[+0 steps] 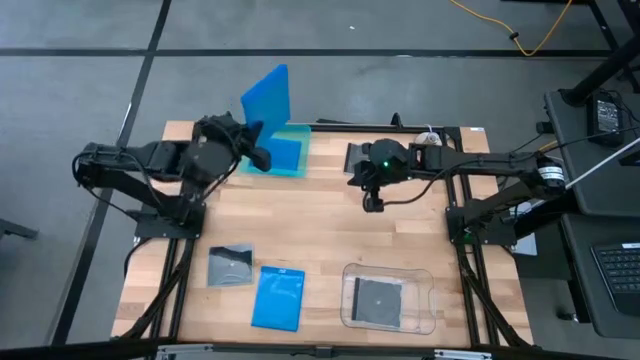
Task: Pick & place jewel cases by type
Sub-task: Put the top dark blue CD case into the light blue bin
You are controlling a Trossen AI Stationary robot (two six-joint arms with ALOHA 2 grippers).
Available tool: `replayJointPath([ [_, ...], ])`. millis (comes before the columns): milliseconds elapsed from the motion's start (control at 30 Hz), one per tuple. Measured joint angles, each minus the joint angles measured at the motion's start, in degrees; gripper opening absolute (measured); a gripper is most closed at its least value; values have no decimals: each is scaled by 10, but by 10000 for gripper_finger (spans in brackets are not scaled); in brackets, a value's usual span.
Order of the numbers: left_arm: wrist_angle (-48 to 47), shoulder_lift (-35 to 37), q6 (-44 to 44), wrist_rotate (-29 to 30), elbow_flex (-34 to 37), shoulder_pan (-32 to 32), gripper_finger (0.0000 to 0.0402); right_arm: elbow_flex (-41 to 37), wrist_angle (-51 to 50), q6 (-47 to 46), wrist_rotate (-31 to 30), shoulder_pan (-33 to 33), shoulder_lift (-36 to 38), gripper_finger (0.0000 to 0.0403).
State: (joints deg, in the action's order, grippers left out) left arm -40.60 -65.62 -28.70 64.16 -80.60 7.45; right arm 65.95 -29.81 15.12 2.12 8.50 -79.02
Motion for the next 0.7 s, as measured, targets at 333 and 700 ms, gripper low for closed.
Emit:
replayJointPath([
  [333,-133,5,9,-314,-43,-190,18,0,-22,52,56,64,0,9],
  [700,-259,-3,69,-417,-51,-233,18,55,73,47,243,167,-2,40],
])
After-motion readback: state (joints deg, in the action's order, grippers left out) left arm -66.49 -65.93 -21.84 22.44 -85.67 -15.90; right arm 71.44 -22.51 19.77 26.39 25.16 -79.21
